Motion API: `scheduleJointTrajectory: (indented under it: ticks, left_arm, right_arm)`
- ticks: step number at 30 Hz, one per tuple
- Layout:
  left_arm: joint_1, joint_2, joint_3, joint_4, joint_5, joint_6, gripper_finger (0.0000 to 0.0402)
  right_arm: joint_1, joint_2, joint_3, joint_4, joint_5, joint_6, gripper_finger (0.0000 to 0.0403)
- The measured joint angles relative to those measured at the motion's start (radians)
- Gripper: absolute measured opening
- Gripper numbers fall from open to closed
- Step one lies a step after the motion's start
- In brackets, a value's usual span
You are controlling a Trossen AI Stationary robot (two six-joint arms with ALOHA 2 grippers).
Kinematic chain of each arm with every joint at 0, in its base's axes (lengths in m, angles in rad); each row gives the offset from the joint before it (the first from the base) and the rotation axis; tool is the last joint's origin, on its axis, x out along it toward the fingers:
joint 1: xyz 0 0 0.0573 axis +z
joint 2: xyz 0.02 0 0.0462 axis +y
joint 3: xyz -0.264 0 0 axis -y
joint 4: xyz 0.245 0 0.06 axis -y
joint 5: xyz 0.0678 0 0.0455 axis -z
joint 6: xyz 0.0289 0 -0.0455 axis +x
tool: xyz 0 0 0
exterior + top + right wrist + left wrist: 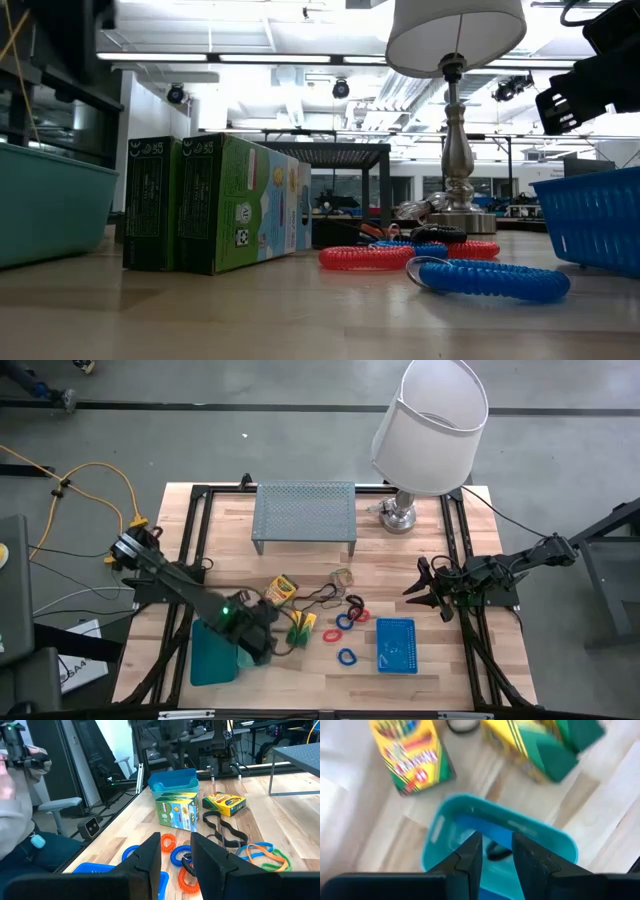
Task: Pick & Place Office Desk Supplies
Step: Put the gray rubber band into the green bin
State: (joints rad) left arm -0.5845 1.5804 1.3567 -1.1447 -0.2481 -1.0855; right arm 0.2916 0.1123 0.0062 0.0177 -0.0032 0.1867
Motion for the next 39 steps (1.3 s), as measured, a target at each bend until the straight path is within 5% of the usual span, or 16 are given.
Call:
scheduleJointTrajectory:
  ticks: [11, 21, 39]
  left_arm:
    - [0.280, -0.024, 0.000, 0.089, -0.061, 0.380, 0.0101]
    - [0.568, 0.083, 0.001, 0.354, 0.145, 0.669, 0.0101]
    - [0.622, 0.297, 0.001, 0.682, 0.261, 0.782, 0.0101]
  right_arm:
    - [0.000, 0.000, 0.000, 0.000, 0.000, 0.000, 0.0094]
    - [0.000, 0.000, 0.000, 0.000, 0.000, 0.000, 0.0094]
    - [0.000, 0.000, 0.000, 0.000, 0.000, 0.000, 0.0094]
